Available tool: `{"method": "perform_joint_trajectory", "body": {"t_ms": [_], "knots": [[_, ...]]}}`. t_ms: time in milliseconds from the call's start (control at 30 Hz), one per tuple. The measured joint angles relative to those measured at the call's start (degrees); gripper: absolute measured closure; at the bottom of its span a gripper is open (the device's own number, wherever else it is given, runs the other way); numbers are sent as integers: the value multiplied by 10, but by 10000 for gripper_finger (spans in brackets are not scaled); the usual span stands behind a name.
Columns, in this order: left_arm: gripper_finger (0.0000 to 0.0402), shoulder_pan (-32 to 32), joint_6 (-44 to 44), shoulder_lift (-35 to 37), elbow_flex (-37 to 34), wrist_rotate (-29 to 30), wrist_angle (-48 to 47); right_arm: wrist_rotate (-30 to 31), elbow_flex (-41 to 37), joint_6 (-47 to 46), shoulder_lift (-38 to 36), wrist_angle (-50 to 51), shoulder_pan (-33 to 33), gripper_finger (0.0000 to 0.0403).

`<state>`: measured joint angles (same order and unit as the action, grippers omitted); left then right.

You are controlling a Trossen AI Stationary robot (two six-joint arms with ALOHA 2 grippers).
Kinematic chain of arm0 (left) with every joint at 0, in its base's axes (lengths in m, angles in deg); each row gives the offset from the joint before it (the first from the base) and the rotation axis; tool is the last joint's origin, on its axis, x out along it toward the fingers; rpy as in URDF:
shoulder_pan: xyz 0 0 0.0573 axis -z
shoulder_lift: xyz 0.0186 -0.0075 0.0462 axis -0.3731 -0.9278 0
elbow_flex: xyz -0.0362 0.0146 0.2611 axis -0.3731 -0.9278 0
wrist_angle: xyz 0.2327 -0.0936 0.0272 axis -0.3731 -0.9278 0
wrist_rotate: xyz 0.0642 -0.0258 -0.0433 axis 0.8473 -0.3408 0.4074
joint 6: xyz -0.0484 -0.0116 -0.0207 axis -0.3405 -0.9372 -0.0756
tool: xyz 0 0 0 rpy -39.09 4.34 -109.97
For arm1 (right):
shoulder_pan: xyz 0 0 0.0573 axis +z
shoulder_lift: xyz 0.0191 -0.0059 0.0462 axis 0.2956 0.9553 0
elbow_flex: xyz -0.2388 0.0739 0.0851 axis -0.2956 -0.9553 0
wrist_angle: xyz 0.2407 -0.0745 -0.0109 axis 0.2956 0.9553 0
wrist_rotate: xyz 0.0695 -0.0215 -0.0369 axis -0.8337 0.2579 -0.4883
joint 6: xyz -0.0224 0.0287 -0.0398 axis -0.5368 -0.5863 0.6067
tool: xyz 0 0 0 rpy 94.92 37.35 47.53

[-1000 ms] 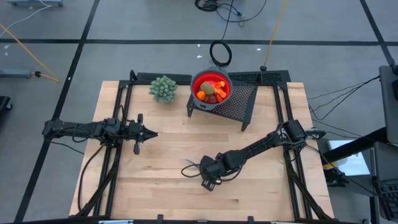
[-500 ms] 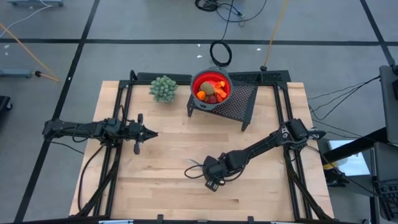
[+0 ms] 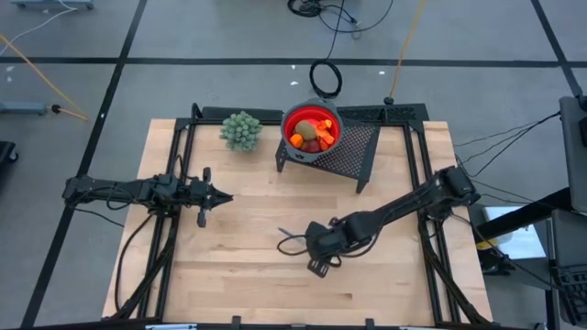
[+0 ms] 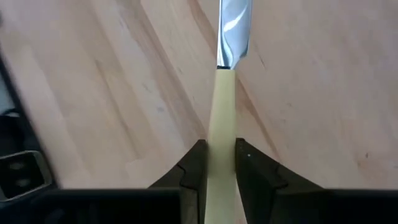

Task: Pick & Place Fruit
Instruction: Put the yellow knife on the shelf

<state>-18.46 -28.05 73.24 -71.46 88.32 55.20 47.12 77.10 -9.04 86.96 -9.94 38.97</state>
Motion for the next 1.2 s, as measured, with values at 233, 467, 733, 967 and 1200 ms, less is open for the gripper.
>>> {"method": "perform_joint_trajectory", "body": {"t_ms": [233,467,733,967,1200], "knots": [[376,0,0,0,0,0,1,0,0,-14,-77,17,0,349],[376,0,0,0,0,0,3,8,1,-56,-167,71,0,349],[376,0,-3,0,0,5,3,17,2,-129,-242,202,15,349],[376,0,-19,0,0,37,5,17,2,-182,-290,299,24,348],[376,0,-21,0,0,41,5,18,2,-246,-336,381,23,348]]}}
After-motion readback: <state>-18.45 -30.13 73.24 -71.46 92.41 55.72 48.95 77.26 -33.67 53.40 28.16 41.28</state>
